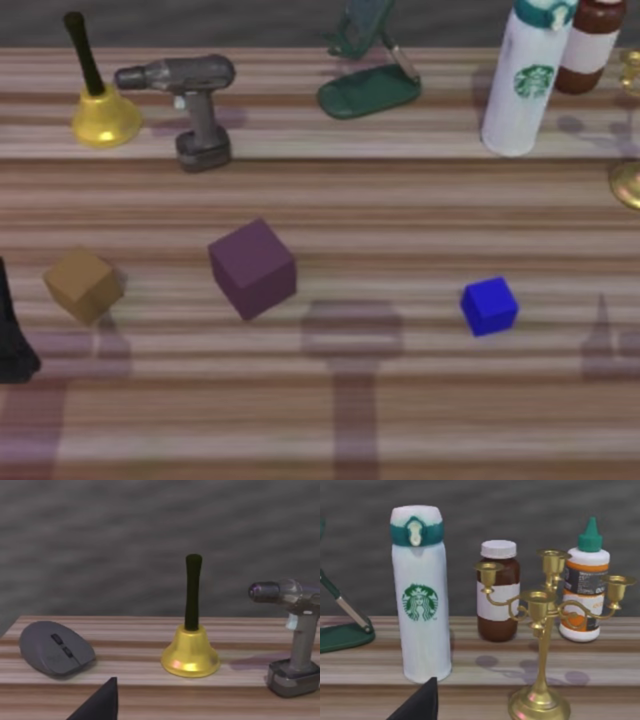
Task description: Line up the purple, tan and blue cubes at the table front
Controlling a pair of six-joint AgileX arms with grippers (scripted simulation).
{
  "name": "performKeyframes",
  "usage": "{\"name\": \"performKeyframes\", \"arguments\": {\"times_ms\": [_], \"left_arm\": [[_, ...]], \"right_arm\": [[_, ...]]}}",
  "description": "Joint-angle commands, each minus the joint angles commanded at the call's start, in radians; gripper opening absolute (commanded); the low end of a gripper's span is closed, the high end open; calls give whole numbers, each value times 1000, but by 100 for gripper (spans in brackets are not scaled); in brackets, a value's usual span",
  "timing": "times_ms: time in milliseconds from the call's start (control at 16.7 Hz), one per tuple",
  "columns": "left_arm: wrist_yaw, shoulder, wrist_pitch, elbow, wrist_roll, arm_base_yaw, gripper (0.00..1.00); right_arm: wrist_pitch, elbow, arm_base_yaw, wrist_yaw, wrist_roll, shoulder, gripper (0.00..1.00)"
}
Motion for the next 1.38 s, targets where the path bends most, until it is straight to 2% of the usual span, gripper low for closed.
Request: {"name": "performKeyframes", "arguments": {"times_ms": [240, 540, 1380], "left_arm": [[0, 0, 0, 0, 0, 0, 100], [0, 0, 0, 0, 0, 0, 100], [0, 0, 0, 0, 0, 0, 100]], "right_arm": [[-19, 29, 10, -1, 4, 31, 100], [-173, 259, 80, -3, 33, 290, 100], [-888, 1212, 374, 5, 149, 1687, 100]]}}
